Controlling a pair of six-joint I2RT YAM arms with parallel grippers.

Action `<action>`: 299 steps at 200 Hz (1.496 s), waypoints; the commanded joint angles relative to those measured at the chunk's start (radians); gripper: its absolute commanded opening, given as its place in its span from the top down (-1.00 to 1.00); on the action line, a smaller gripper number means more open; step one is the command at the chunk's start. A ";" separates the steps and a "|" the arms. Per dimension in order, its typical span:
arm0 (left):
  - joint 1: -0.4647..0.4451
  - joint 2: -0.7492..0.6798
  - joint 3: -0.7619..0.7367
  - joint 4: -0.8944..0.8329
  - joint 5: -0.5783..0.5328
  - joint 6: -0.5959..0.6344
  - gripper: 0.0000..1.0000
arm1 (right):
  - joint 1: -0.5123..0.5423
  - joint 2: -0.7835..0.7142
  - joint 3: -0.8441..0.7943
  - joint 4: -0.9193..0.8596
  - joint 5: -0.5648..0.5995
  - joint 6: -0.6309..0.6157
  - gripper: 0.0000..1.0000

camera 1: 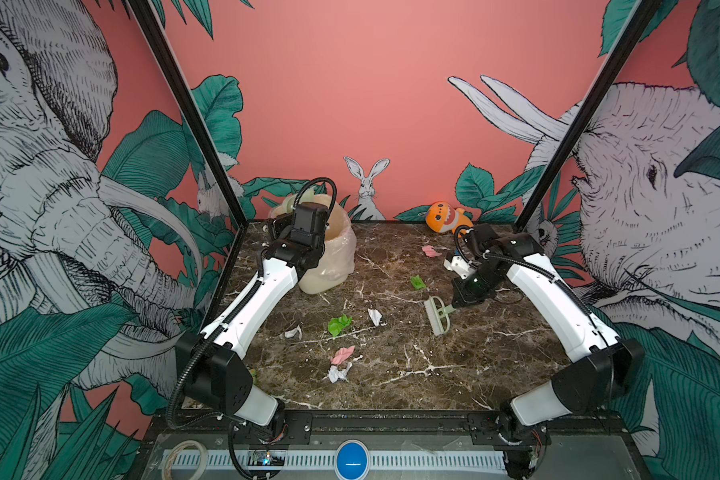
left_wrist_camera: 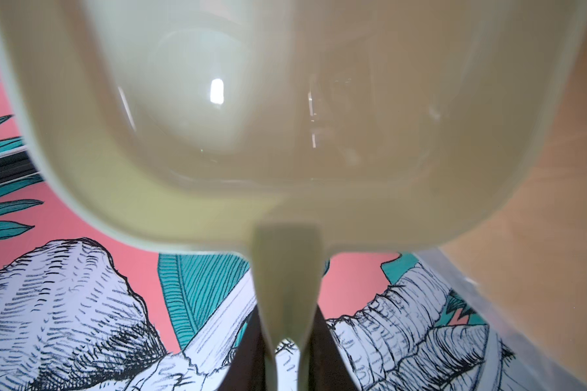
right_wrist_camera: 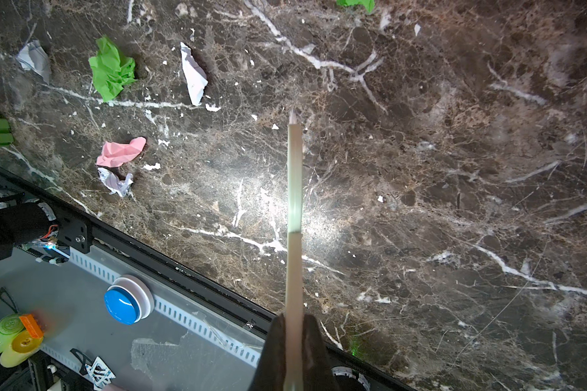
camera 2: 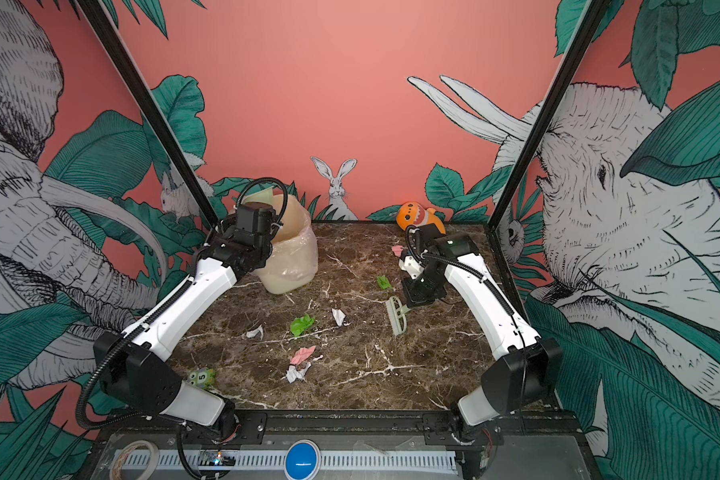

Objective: Sweep away the paper scraps from the table
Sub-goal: 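Tip the dustpan over the bin with the left gripper to empty it, then lower the empty dustpan toward another green scrap while the right gripper moves the brush there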

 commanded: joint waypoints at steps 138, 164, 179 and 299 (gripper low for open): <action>-0.210 0.005 0.355 -0.435 0.008 -0.560 0.78 | -0.003 0.006 0.050 -0.046 0.115 -0.031 1.00; -0.336 0.065 0.443 -0.606 0.068 -0.755 0.77 | -0.009 0.017 0.081 -0.064 0.173 -0.040 1.00; -0.390 0.090 0.466 -0.667 0.132 -0.853 0.78 | -0.015 0.019 0.091 -0.064 0.196 -0.042 1.00; -0.537 0.183 0.196 -0.603 0.755 -1.223 0.76 | -0.039 0.211 0.282 -0.031 0.305 -0.069 1.00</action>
